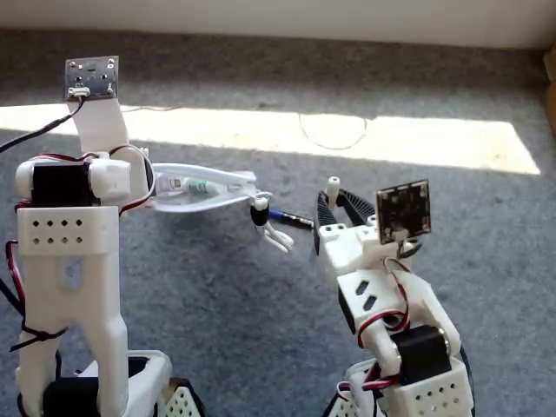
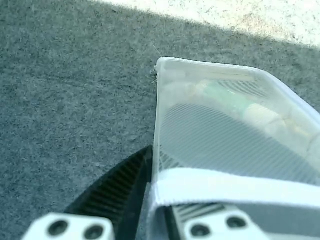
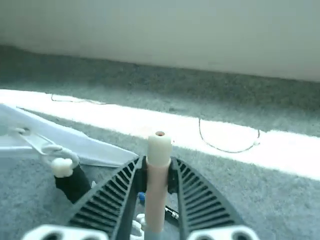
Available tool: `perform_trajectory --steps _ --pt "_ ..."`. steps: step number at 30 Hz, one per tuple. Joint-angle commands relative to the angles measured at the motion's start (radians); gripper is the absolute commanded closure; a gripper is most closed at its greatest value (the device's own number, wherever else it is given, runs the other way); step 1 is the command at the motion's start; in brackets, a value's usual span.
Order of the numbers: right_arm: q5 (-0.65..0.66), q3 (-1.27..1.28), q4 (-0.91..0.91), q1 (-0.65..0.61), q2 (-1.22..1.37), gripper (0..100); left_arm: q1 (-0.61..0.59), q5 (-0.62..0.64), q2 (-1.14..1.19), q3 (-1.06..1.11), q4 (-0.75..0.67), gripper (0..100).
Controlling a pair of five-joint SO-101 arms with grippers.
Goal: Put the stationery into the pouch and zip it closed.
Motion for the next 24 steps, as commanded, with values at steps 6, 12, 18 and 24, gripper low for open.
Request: perform_trajectory --steps 6,12,18,24 --pt "-0.061 -0.028 -0.102 -0.054 -0.243 95.8 -0.016 0.002 0.019 0.007 -0.020 99" --pt "-0.061 -0.031 -0.217 -0.148 -0.298 95.8 -0.016 0.002 0.019 0.007 -0.020 99" --pt "-0.061 -0.028 -0.364 -0.223 -0.298 95.8 -0.016 0.002 0.019 0.007 -0.020 99" --pt "-0.061 -0.027 -0.521 -0.294 -0.298 95.8 -0.012 0.002 0.013 0.041 -0.035 99"
